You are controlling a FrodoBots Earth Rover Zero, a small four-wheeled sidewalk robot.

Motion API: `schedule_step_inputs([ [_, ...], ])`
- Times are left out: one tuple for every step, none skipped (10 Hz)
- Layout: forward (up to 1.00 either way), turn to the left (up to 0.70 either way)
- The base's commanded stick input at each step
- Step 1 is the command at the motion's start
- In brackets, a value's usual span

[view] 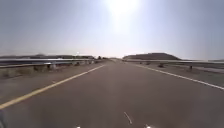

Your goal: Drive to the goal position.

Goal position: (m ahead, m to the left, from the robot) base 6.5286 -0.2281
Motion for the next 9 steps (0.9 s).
schedule_step_inputs([
  [0.7, 0.0],
  [0.7, 0.0],
  [0.7, 0.0],
  [0.7, 0.0],
  [0.7, 0.0],
  [0.7, 0.0],
  [0.7, 0.0],
  [0.7, 0.0],
  [0.7, 0.0],
])
